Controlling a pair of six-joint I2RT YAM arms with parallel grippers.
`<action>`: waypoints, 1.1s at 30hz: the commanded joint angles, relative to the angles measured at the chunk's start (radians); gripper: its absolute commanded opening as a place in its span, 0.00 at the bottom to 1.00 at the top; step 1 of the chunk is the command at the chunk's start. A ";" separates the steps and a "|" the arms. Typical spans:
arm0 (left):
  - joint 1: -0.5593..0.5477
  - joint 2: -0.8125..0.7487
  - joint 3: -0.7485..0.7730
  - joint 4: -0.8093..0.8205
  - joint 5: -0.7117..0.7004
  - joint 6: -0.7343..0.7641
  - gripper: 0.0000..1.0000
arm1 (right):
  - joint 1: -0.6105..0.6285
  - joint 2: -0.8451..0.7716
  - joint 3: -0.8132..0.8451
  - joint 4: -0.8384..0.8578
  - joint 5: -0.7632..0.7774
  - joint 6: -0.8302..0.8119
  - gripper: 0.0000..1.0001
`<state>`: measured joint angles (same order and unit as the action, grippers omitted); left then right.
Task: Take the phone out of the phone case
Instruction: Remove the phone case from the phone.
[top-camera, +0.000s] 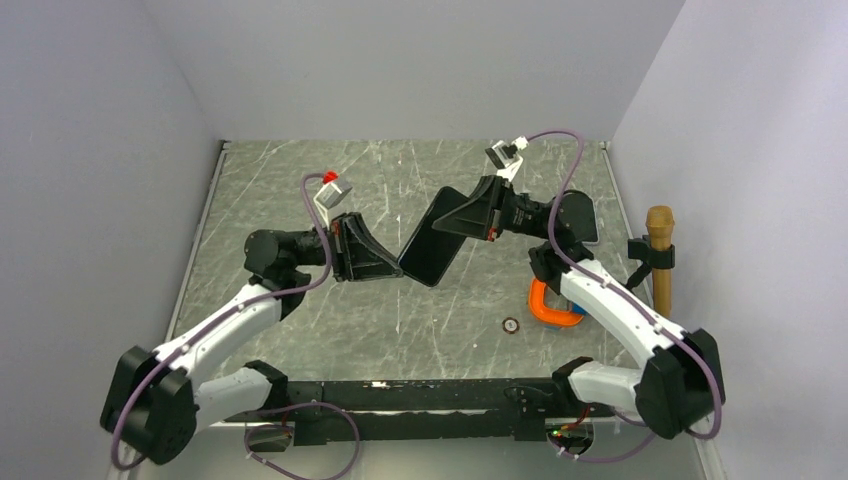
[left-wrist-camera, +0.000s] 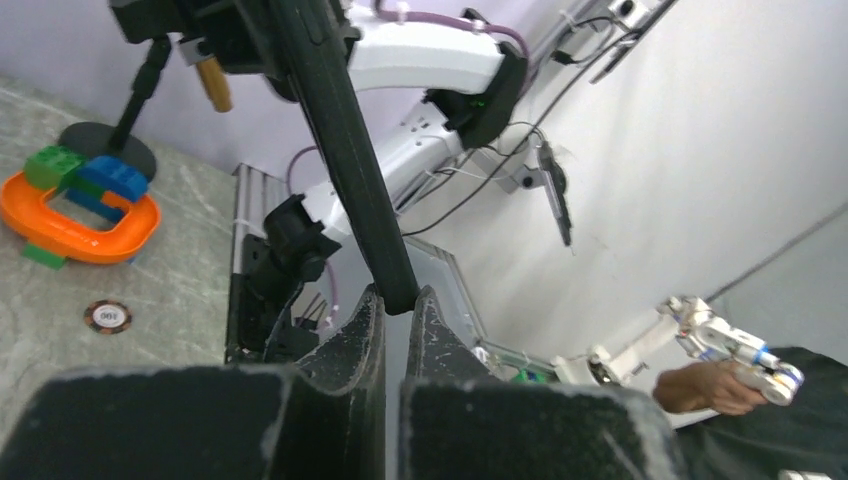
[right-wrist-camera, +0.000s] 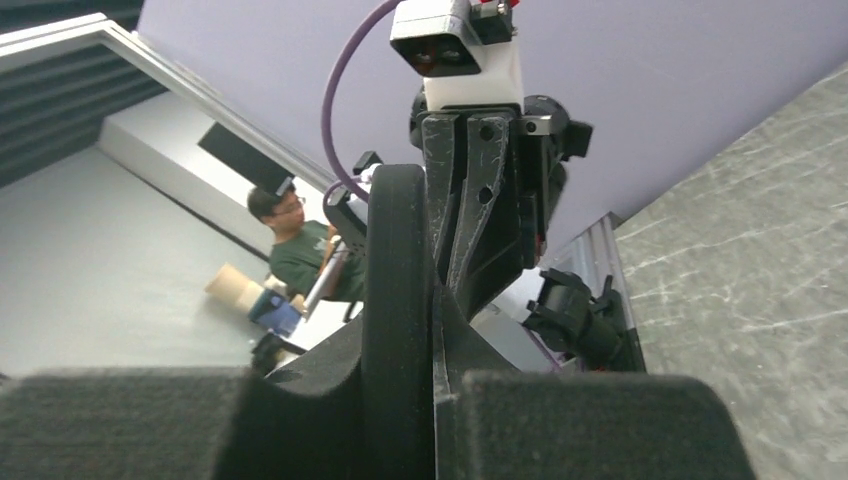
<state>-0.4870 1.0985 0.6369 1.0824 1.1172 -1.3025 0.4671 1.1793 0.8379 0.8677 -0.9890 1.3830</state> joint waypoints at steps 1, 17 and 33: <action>0.040 0.205 0.049 0.494 0.010 -0.323 0.00 | 0.085 0.027 0.017 0.420 -0.026 0.350 0.00; 0.040 0.190 0.028 0.101 -0.019 -0.098 0.00 | 0.173 0.084 0.084 0.521 0.105 0.380 0.00; -0.023 -0.362 -0.089 -0.685 -0.430 0.267 0.96 | 0.172 -0.151 0.073 -0.357 0.607 -0.178 0.00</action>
<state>-0.4789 0.7670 0.6418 0.3851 0.8024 -1.0008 0.6304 1.0401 0.8692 0.5961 -0.5999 1.2476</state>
